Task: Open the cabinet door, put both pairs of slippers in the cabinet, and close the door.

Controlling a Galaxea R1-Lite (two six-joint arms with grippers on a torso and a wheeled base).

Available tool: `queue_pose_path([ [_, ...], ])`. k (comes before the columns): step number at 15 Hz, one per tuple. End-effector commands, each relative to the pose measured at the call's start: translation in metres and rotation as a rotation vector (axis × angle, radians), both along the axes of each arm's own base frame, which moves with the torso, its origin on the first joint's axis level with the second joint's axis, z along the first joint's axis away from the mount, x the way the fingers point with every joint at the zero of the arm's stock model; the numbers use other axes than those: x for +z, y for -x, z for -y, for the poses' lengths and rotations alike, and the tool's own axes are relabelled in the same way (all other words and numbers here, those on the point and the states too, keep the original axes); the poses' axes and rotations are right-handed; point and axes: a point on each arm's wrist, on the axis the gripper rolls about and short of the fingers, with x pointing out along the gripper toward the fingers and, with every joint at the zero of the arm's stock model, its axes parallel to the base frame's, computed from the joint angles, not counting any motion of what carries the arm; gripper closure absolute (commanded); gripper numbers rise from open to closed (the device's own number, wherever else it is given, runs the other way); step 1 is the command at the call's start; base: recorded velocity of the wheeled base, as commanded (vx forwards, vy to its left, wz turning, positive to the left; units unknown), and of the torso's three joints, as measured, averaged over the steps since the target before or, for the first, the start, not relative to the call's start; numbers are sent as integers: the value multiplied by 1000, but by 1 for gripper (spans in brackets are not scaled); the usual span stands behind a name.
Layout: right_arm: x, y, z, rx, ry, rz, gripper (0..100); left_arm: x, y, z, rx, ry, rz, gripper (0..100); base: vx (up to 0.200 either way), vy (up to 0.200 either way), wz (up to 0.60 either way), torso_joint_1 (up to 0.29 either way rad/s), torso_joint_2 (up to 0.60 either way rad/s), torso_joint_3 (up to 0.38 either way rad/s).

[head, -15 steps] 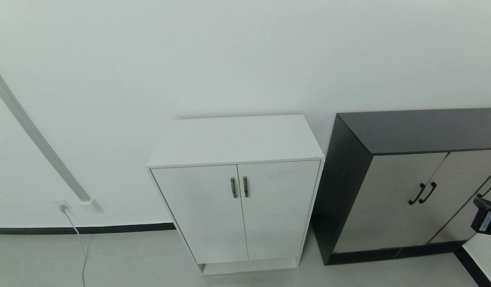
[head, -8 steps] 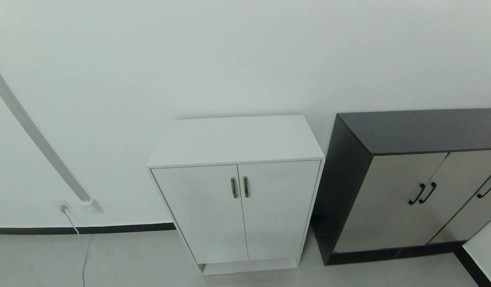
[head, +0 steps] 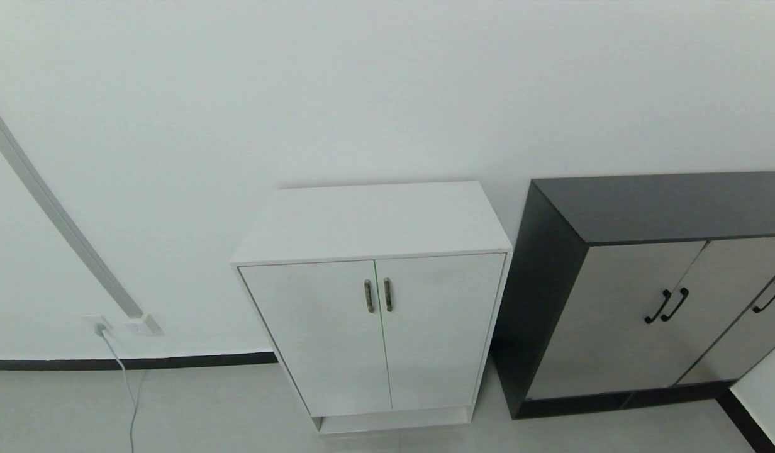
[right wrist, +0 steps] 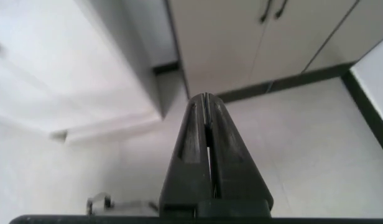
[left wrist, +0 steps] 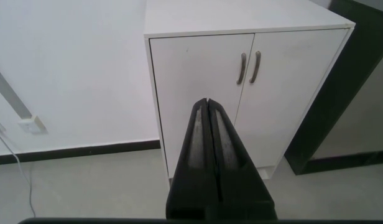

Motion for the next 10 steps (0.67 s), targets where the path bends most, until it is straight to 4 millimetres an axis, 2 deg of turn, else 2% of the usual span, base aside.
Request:
queue_pose_path([
  [1, -3, 18, -8, 22, 24, 41, 100, 0, 0, 0, 0, 0, 0, 100, 0, 0, 0, 0, 0, 0],
  [6, -24, 44, -18, -2, 10, -62, 100, 0, 0, 0, 0, 0, 0, 100, 0, 0, 0, 0, 0, 0],
  [9, -24, 45, -18, -21, 4, -63, 100, 0, 0, 0, 0, 1, 0, 100, 0, 0, 0, 0, 0, 0],
  [10, -24, 46, -17, -79, 28, -61, 100, 0, 0, 0, 0, 1, 0, 100, 0, 0, 0, 0, 0, 0],
])
